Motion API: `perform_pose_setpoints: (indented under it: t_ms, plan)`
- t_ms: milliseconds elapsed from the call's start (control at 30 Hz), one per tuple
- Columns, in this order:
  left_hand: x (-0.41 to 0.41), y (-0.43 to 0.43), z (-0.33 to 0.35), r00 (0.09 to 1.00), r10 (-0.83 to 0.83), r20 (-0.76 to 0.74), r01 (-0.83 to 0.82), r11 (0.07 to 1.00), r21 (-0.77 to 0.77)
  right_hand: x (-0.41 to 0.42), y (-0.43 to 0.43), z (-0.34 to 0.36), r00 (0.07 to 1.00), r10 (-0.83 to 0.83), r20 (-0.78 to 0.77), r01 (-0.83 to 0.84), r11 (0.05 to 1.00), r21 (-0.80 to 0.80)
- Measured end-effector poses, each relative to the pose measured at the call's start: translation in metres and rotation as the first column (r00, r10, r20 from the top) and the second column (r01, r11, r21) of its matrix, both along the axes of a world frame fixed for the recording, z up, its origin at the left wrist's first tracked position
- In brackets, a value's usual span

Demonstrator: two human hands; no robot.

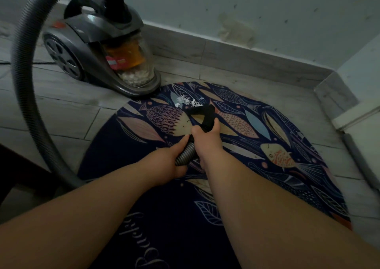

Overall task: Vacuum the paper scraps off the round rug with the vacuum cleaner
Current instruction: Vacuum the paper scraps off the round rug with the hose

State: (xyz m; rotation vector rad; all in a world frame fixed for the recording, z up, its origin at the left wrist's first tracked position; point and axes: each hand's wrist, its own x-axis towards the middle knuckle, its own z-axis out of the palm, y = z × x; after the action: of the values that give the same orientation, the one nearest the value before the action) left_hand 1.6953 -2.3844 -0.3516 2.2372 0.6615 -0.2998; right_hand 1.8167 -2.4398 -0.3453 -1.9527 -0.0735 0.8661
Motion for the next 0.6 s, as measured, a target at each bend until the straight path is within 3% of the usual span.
perform_pose_setpoints:
  t_ms: [367, 600]
  plan:
    - [0.037, -0.028, -0.002, 0.995, -0.083, 0.049, 0.085, 0.996, -0.039, 0.030, -0.035, 0.004, 0.990, -0.144, 0.005, 0.144, 0.989, -0.028]
    - [0.039, -0.024, -0.008, 0.997, -0.064, 0.046, 0.065, 0.998, -0.011, 0.034, -0.032, -0.005, 0.991, -0.132, -0.023, 0.132, 0.991, 0.003]
